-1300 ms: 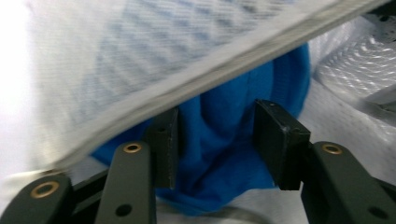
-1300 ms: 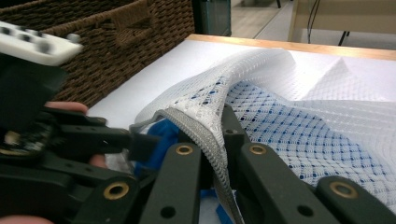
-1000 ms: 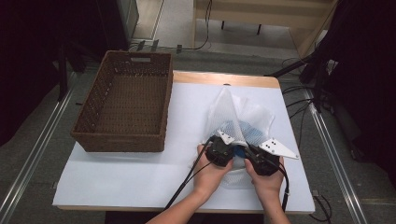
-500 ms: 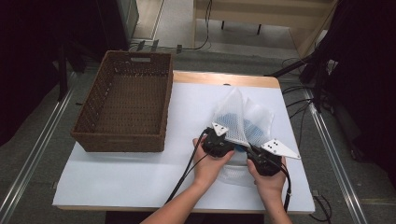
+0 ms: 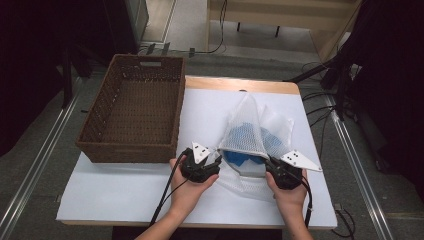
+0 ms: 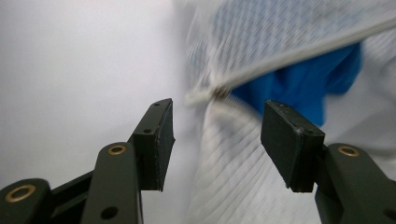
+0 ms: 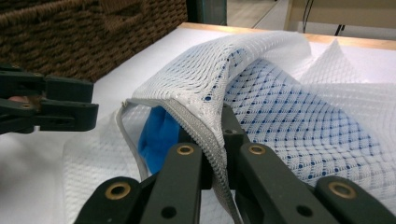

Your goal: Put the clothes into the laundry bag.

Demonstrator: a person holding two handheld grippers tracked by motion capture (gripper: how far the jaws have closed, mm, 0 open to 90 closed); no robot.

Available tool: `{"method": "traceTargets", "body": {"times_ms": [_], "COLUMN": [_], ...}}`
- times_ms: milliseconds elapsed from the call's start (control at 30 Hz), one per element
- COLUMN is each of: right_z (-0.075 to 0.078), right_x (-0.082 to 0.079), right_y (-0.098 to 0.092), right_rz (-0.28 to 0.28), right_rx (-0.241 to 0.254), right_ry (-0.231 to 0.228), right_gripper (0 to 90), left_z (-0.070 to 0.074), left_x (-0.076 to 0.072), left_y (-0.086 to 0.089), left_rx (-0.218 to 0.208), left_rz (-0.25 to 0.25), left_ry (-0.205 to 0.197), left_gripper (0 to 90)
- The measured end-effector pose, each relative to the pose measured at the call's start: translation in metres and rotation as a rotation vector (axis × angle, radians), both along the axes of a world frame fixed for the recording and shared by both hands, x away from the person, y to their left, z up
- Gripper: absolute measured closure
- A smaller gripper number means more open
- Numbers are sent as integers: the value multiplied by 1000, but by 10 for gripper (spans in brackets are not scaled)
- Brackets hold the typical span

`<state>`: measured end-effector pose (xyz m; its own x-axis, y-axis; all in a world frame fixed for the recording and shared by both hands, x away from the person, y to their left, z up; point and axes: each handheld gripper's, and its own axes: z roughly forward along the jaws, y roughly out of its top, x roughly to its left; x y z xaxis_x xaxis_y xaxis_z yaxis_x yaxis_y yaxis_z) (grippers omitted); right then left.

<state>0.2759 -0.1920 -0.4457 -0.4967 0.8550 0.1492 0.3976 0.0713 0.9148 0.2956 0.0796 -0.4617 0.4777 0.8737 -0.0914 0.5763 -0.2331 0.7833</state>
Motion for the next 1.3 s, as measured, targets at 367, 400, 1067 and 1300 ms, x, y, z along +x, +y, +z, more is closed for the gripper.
{"method": "traceTargets", "body": {"times_ms": [367,400,1067,1300], "right_z": [-16,-17,-17,-15], "right_x": [0,0,-8,-27], "right_y": [0,0,-11,-25], "right_rz": [26,24,59,80], "right_rx": [-38,-41,-49,-64], "right_ry": [51,51,95,110], "right_gripper": [899,899,665,460], "left_z": [-9,-9,1,11], "left_x": [-7,-9,-40,-32], "left_y": [1,2,19,24], "left_rx": [-27,-25,-64,-107], "left_rz": [-124,-137,-137,-81], "left_ry": [123,126,56,16], "left_gripper": [900,900,631,583]}}
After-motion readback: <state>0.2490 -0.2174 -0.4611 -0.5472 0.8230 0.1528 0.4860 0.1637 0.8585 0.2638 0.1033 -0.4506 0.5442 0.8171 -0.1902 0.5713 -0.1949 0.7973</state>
